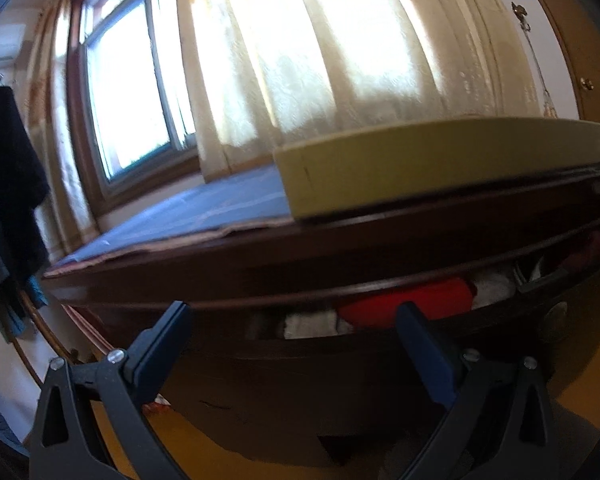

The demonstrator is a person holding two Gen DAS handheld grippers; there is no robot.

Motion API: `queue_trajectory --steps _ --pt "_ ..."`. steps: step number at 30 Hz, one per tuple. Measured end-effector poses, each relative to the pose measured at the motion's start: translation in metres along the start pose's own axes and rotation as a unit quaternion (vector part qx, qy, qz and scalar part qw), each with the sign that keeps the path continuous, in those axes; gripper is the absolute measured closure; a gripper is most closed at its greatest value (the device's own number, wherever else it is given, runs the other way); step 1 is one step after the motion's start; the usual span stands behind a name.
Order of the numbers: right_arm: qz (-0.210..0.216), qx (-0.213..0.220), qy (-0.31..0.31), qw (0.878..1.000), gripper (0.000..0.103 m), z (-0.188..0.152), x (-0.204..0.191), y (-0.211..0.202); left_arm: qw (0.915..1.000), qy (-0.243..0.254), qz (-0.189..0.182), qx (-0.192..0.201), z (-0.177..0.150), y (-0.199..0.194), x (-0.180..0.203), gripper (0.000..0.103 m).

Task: Take underwear out of drawer
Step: 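Pull the drawer further out with the right gripper, exposing the clothes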

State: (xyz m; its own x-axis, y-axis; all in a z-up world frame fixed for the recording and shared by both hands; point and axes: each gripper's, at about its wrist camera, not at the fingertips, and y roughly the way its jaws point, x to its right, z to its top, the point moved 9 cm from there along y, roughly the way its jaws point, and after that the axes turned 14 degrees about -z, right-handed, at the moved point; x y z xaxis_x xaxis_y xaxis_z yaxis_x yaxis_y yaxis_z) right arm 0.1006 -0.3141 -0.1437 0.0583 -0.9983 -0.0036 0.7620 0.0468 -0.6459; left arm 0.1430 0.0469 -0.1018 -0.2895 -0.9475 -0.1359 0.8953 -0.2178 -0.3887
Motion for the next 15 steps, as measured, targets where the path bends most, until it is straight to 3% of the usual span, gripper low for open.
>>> queue_trajectory --steps 5,15 --pt "-0.006 -0.001 -0.001 1.0 0.043 -0.013 -0.003 -0.012 0.9986 -0.022 -0.04 -0.028 -0.006 0.0 0.006 0.0" --pt "-0.008 -0.001 0.001 1.0 0.043 -0.03 -0.008 -0.028 0.99 -0.094 -0.071 -0.077 -0.022 -0.005 0.005 0.0"
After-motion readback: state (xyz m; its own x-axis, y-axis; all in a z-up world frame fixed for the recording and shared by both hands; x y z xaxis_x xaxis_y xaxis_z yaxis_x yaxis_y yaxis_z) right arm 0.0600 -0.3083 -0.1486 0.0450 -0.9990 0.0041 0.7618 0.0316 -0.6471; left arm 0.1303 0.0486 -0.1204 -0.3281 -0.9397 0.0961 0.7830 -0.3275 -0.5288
